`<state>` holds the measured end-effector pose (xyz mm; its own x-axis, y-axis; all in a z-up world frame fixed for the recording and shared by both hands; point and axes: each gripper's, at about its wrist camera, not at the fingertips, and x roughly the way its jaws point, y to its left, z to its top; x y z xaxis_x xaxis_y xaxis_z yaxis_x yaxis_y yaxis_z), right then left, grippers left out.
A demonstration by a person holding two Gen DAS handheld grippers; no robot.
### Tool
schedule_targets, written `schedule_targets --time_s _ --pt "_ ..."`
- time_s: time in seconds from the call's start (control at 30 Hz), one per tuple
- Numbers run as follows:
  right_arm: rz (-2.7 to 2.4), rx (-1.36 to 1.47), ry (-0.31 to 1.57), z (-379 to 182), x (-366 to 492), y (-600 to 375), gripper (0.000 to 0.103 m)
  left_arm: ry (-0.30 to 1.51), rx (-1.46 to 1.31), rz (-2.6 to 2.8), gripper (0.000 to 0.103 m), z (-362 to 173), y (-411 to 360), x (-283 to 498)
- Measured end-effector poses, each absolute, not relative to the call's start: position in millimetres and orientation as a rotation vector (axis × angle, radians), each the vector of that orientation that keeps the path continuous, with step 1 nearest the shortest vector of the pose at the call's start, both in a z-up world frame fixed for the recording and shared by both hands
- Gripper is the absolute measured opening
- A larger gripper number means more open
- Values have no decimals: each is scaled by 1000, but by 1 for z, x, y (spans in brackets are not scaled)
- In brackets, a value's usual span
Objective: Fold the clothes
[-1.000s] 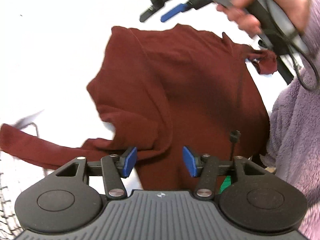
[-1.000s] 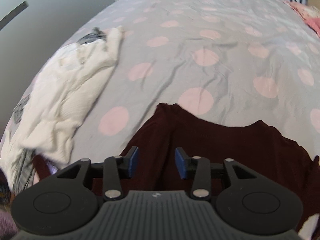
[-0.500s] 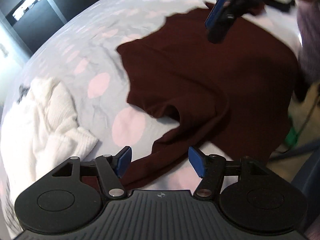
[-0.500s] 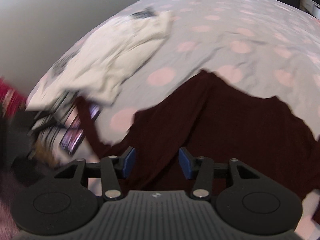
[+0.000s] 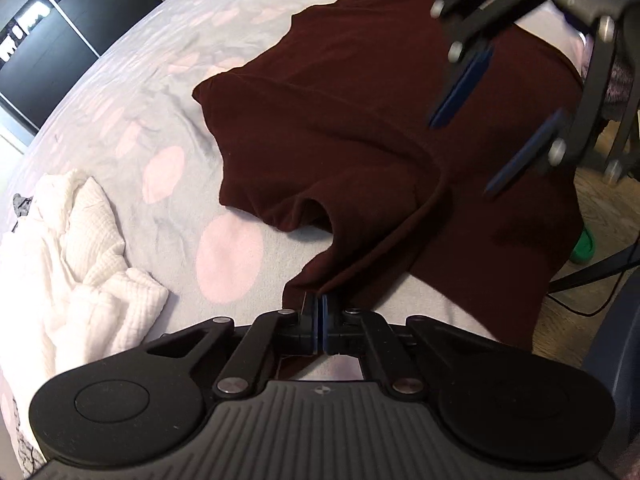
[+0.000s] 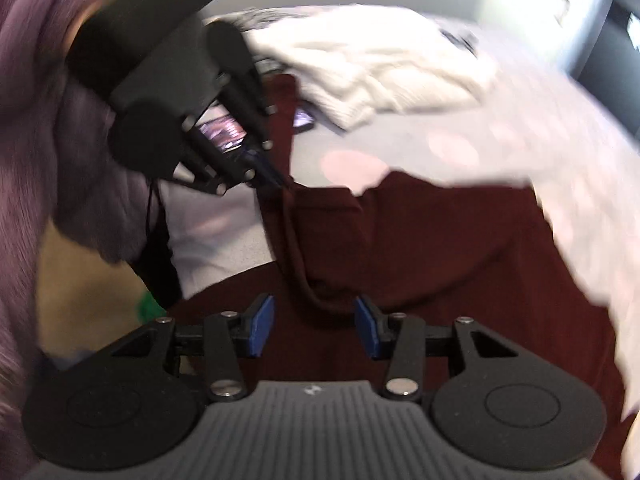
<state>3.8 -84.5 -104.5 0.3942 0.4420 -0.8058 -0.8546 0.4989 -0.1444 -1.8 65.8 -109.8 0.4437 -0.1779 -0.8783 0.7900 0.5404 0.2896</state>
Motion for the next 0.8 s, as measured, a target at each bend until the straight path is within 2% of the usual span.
schedule_targets --time_s 0.13,0.23,0.27,0.3,0.53,0.63,0.77,0.8 --pt "930 -701 771 -119 11 -69 39 945 725 -697 0 -85 65 -17" --pt "940 -725 761 -122 15 -67 23 962 641 -747 0 -65 66 -32" --pt "940 -716 770 -121 17 -68 9 967 606 -769 0 -58 66 -38" --pt "938 -702 778 -118 18 -70 3 972 569 -791 0 -51 66 -44" --pt "912 -606 800 -96 14 -90 3 985 310 -896 0 -20 45 -79" --pt "895 -612 844 -100 7 -95 3 992 332 -897 0 -39 26 -85" --pt "886 -609 904 -119 3 -100 5 1106 342 -897 1 -67 21 -80" --pt "881 -612 915 -125 3 -101 8 1140 340 -896 1 -73 23 -76"
